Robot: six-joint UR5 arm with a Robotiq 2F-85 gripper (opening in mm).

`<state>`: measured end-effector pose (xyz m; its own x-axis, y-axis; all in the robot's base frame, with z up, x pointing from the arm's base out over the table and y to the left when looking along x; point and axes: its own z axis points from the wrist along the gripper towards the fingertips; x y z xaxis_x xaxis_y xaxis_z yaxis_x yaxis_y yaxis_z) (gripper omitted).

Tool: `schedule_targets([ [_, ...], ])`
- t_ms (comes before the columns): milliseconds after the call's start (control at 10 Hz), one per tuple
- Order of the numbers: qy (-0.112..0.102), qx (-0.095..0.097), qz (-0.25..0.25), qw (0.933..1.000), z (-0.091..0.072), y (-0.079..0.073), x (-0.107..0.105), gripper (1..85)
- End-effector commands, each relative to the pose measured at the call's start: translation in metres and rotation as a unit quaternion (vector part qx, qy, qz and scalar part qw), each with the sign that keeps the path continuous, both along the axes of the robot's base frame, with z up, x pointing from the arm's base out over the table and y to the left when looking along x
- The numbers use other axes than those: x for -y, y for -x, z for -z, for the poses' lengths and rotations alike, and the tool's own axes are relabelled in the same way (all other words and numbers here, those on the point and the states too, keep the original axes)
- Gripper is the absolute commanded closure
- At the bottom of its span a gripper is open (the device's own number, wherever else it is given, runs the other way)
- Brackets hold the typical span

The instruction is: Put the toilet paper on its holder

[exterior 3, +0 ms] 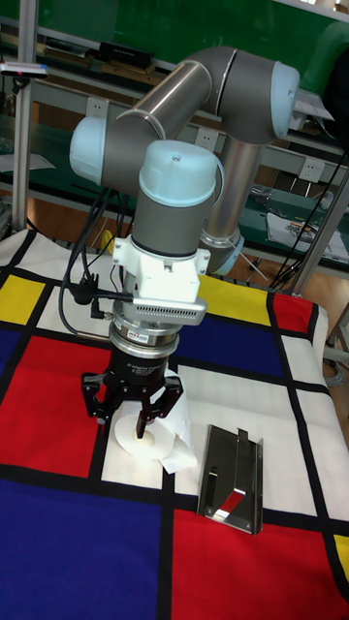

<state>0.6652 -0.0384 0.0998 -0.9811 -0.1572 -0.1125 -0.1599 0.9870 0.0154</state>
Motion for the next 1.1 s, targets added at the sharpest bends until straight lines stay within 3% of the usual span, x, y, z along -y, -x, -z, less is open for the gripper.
schedule_targets([
  [0, -0.005, -0.005, 0.002, 1.0000, -0.014, 0.007, -0.005, 38.0],
  [300, -0.004, -0.009, 0.010, 0.9999, -0.033, 0.019, -0.018, 37.7],
  [800, -0.005, 0.002, 0.022, 0.9997, -0.032, 0.022, -0.030, 37.7],
  [1000, 0.008, -0.001, -0.016, 0.9998, -0.032, 0.025, -0.025, 36.3],
])
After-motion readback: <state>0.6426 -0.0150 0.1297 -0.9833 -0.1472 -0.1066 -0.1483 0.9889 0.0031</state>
